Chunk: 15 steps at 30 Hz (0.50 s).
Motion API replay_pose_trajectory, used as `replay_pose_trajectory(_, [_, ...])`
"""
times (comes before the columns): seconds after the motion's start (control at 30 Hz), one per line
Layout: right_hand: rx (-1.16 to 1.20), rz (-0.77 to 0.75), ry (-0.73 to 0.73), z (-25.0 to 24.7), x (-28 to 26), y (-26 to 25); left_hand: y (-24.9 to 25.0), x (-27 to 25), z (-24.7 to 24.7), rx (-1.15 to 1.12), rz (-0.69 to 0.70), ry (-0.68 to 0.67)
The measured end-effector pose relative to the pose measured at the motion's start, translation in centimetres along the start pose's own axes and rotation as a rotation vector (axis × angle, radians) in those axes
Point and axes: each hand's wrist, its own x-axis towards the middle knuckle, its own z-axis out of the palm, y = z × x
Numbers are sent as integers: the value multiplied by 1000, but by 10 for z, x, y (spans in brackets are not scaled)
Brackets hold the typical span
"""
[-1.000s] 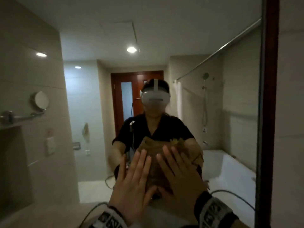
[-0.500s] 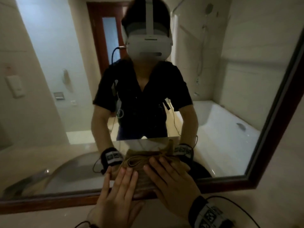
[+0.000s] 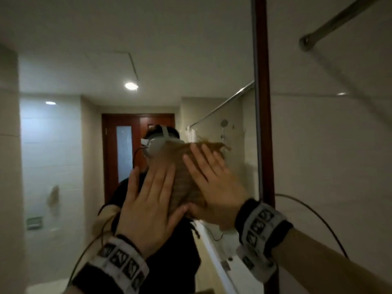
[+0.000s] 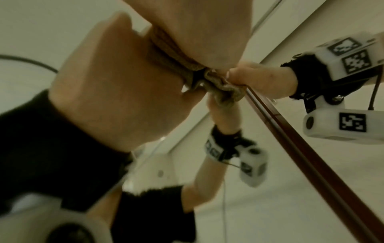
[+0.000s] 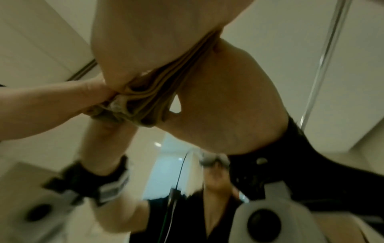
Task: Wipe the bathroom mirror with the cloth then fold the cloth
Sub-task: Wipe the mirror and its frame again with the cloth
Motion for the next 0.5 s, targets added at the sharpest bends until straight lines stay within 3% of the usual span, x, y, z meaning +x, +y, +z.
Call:
replay_pose_trajectory(0.13, [-116, 29, 44, -65, 112, 60, -49, 123, -61, 209, 12, 55])
replay_pose_trajectory(0.27, [-165, 64, 87, -113, 200, 87, -101, 209, -110, 376, -19, 46])
replay_pose_trajectory(0.37, [-162, 111, 144, -123, 233, 88, -121, 239, -128, 395, -30, 28])
replay_pose_trajectory(0.5, [-158, 137, 179, -117, 233, 84, -123, 239, -123, 362, -6, 23])
